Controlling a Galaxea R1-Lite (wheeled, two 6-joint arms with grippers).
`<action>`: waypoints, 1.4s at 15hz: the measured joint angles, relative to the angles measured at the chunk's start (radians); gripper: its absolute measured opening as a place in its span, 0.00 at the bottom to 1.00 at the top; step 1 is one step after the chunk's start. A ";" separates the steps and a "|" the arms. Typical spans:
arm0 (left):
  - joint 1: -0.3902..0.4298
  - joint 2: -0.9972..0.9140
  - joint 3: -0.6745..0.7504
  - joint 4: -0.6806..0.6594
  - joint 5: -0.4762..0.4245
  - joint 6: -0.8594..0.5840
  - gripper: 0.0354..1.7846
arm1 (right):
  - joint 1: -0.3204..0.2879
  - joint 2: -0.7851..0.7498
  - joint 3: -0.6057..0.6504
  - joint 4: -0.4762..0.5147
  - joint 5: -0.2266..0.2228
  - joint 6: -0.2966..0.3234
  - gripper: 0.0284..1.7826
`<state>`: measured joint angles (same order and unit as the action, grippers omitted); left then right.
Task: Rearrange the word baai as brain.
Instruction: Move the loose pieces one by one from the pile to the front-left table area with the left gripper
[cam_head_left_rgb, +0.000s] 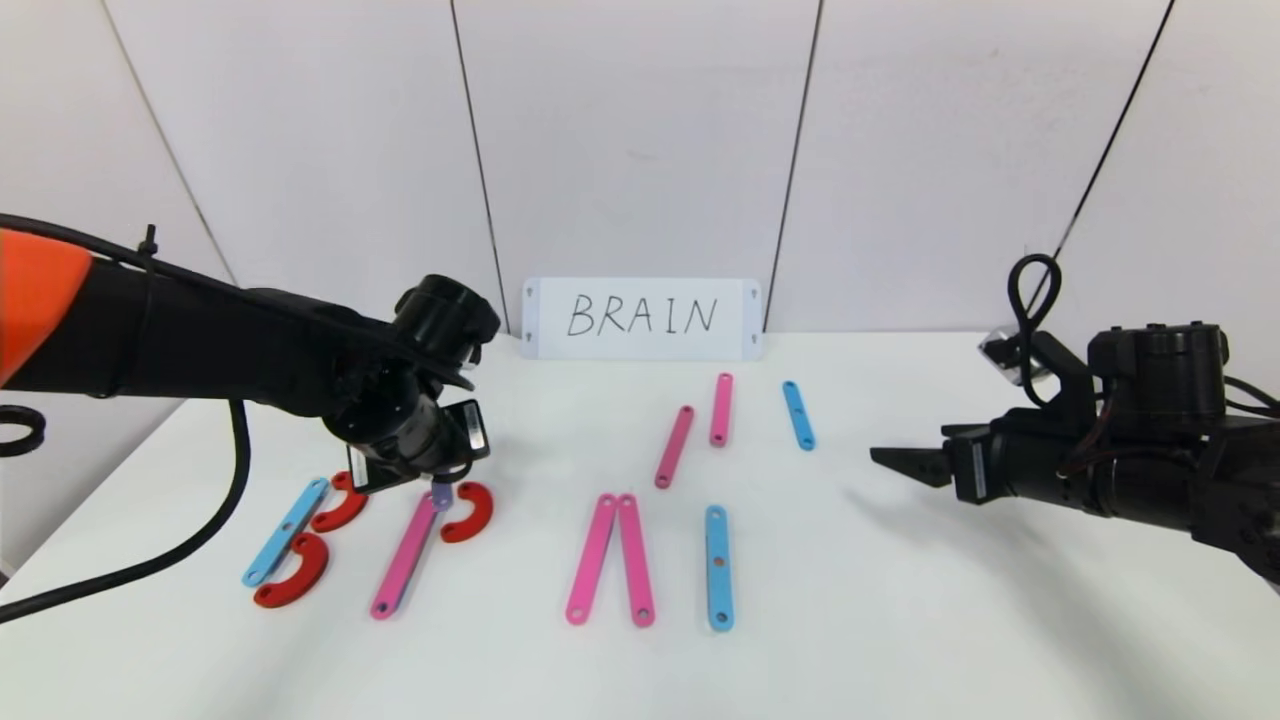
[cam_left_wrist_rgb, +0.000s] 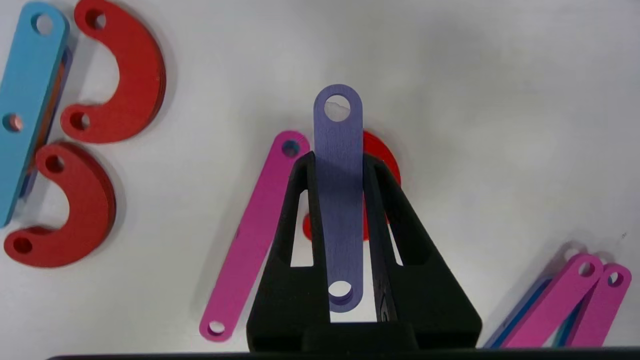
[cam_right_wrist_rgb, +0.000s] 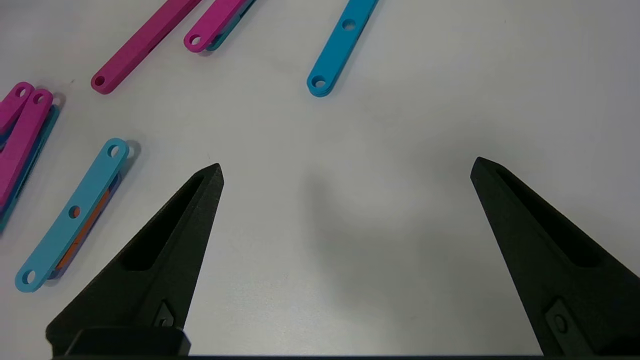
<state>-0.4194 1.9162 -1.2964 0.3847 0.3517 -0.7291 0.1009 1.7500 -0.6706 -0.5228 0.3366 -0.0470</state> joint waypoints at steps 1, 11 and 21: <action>-0.014 -0.021 0.032 -0.003 0.000 -0.029 0.14 | 0.000 0.000 0.001 0.000 0.000 0.000 0.97; -0.146 -0.134 0.225 -0.011 0.024 -0.239 0.14 | 0.017 0.003 0.008 0.000 0.000 0.000 0.97; -0.192 -0.104 0.299 -0.072 0.051 -0.293 0.14 | 0.021 0.009 0.009 0.000 -0.001 0.000 0.97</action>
<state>-0.6115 1.8121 -0.9977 0.3126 0.4030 -1.0217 0.1221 1.7594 -0.6613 -0.5228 0.3353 -0.0466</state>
